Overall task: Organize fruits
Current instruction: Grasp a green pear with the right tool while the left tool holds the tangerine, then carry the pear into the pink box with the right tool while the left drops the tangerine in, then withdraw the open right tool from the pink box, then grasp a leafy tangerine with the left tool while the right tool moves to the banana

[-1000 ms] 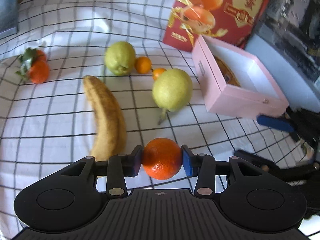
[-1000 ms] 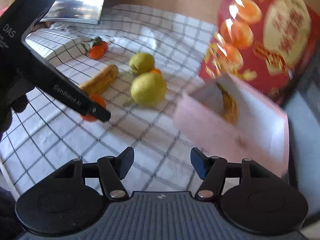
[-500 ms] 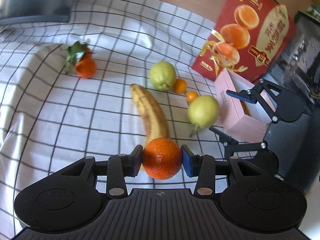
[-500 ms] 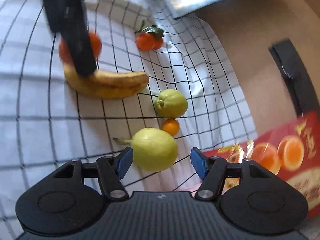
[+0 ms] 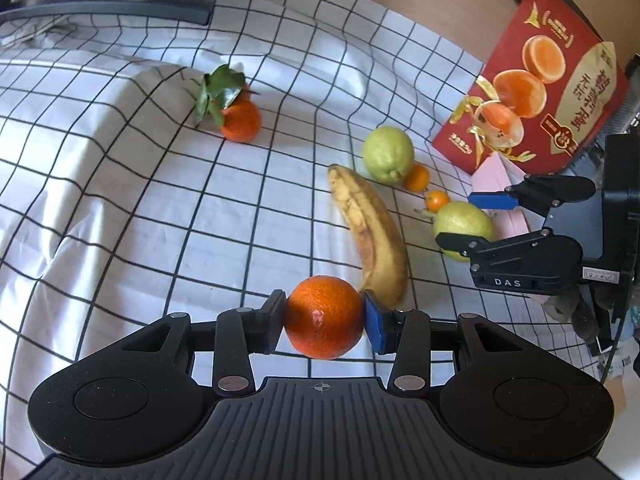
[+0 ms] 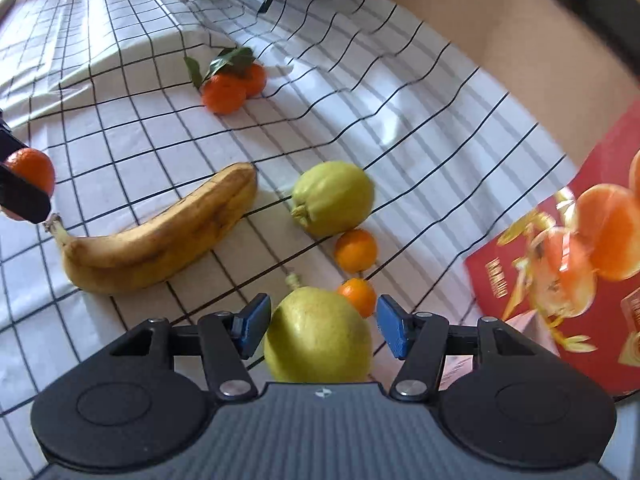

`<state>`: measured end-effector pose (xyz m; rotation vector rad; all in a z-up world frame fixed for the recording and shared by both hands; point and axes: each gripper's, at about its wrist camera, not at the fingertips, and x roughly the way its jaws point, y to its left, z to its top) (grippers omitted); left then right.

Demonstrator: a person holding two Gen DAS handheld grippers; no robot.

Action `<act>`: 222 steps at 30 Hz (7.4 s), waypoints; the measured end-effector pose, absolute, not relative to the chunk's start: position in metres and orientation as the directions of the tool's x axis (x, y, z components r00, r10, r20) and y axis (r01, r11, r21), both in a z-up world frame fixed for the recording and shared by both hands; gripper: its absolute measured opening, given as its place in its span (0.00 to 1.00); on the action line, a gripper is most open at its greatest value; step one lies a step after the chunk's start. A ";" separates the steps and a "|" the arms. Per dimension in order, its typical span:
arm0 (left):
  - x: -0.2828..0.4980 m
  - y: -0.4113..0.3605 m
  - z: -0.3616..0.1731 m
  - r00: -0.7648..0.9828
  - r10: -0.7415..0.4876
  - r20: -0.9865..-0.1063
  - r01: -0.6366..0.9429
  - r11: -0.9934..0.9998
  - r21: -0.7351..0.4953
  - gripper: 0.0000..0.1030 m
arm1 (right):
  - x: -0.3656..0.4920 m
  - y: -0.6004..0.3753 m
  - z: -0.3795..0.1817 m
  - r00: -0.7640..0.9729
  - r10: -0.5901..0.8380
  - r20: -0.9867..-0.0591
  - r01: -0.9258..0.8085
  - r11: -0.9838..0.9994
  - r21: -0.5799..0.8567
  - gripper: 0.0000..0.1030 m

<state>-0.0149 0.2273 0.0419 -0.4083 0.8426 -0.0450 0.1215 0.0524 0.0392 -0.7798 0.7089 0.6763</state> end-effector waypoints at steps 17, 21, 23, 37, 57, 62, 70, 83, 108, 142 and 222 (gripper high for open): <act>-0.002 0.199 0.045 0.651 -0.247 -0.718 -0.052 0.929 -0.366 0.45 | 0.110 0.015 0.049 0.503 0.383 -0.775 -0.717 0.686 -0.126 0.60; 0.004 0.177 0.043 0.632 -0.272 -0.725 -0.010 0.934 -0.358 0.45 | 0.086 -0.015 0.048 0.513 0.458 -0.726 -0.669 0.743 -0.004 0.60; 0.005 0.163 0.045 0.631 -0.260 -0.731 0.011 0.945 -0.326 0.45 | 0.078 -0.028 0.040 0.536 0.448 -0.715 -0.631 0.775 0.012 0.60; 0.017 0.085 0.044 0.564 -0.356 -0.745 0.181 0.934 -0.309 0.45 | 0.026 -0.115 0.020 0.609 0.441 -0.660 -0.490 0.863 0.125 0.60; 0.003 0.054 0.045 0.538 -0.394 -0.745 0.264 0.918 -0.295 0.45 | -0.001 -0.130 0.024 0.658 0.371 -0.655 -0.454 0.890 0.048 0.60; 0.001 0.056 0.050 0.554 -0.395 -0.733 0.262 0.918 -0.297 0.45 | -0.003 -0.123 0.027 0.656 0.347 -0.671 -0.479 0.878 -0.014 0.59; 0.020 0.051 0.075 0.589 -0.426 -0.686 0.310 0.904 -0.295 0.45 | -0.005 -0.143 0.049 0.666 0.393 -0.634 -0.423 0.899 0.113 0.59; 0.172 -0.083 0.096 0.462 -0.453 -0.762 0.535 0.828 -0.168 0.45 | -0.031 -0.184 0.074 0.760 0.311 -0.570 -0.289 0.948 0.133 0.59; 0.080 0.059 0.101 0.623 -0.453 -0.638 0.249 0.888 -0.387 0.43 | 0.057 -0.200 0.136 0.809 0.374 -0.453 -0.263 0.920 0.289 0.59; 0.009 0.174 0.041 0.633 -0.359 -0.686 -0.050 0.865 -0.499 0.43 | 0.207 -0.126 0.051 0.652 0.319 -0.688 -0.159 0.944 0.288 0.59; 0.156 0.294 0.033 0.691 0.003 -0.723 -0.310 0.905 -0.293 0.44 | 0.090 0.053 0.023 0.523 0.434 -0.733 -0.563 0.822 0.085 0.67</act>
